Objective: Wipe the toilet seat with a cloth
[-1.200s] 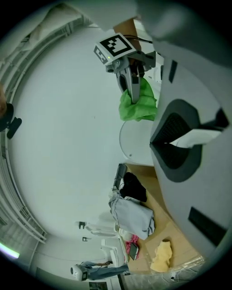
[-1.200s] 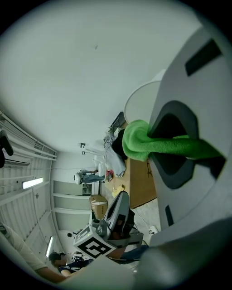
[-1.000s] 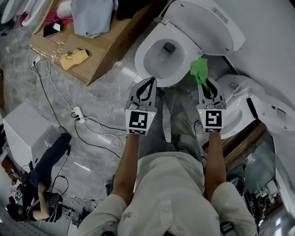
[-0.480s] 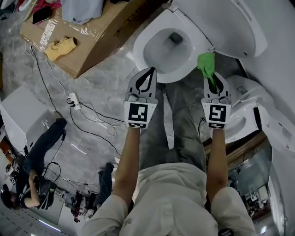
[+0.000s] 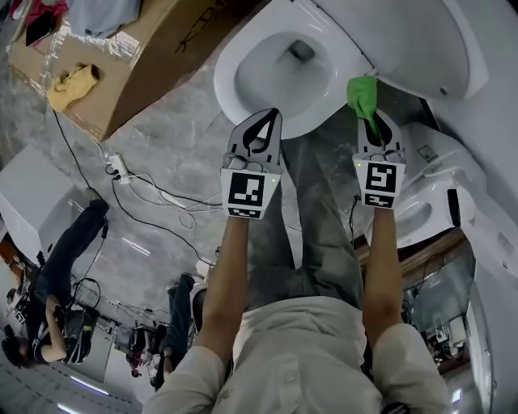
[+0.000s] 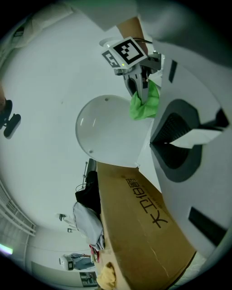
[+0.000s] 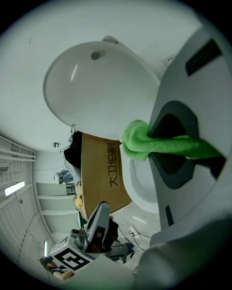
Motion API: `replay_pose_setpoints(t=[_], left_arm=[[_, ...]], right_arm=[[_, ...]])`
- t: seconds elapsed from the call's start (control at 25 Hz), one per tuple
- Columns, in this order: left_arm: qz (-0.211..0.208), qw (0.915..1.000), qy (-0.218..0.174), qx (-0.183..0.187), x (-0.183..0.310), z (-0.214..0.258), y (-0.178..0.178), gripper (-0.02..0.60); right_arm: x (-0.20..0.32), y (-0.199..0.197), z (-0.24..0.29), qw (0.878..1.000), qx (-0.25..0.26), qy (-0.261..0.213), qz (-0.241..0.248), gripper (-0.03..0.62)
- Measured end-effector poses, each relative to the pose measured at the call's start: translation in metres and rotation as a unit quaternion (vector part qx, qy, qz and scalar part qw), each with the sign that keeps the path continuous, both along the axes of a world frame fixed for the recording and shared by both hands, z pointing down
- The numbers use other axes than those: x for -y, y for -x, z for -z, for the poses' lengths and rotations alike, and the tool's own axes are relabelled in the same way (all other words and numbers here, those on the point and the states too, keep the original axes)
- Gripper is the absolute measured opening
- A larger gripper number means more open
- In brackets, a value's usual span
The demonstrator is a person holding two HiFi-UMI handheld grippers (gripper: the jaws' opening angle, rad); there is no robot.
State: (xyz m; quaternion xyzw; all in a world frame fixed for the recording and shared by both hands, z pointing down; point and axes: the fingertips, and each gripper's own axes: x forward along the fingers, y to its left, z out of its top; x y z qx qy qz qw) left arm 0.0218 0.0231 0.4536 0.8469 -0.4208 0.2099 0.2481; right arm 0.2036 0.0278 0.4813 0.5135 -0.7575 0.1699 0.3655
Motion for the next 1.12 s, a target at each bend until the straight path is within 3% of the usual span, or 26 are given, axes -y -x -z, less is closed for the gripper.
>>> replay_pose_setpoints(t=[0.56, 1.12], left_arm=[[-0.045, 0.9981, 0.039, -0.014, -0.002, -0.066, -0.071, 0.012], [-0.031, 0.9969, 0.072, -0.006, -0.019, -0.100, -0.075, 0.012]], right_arm=[[-0.010, -0.023, -0.107, 0.992, -0.077, 0.075, 0.071, 0.048], [-0.029, -0.005, -0.185, 0.971, -0.099, 0.144, 0.163, 0.049]])
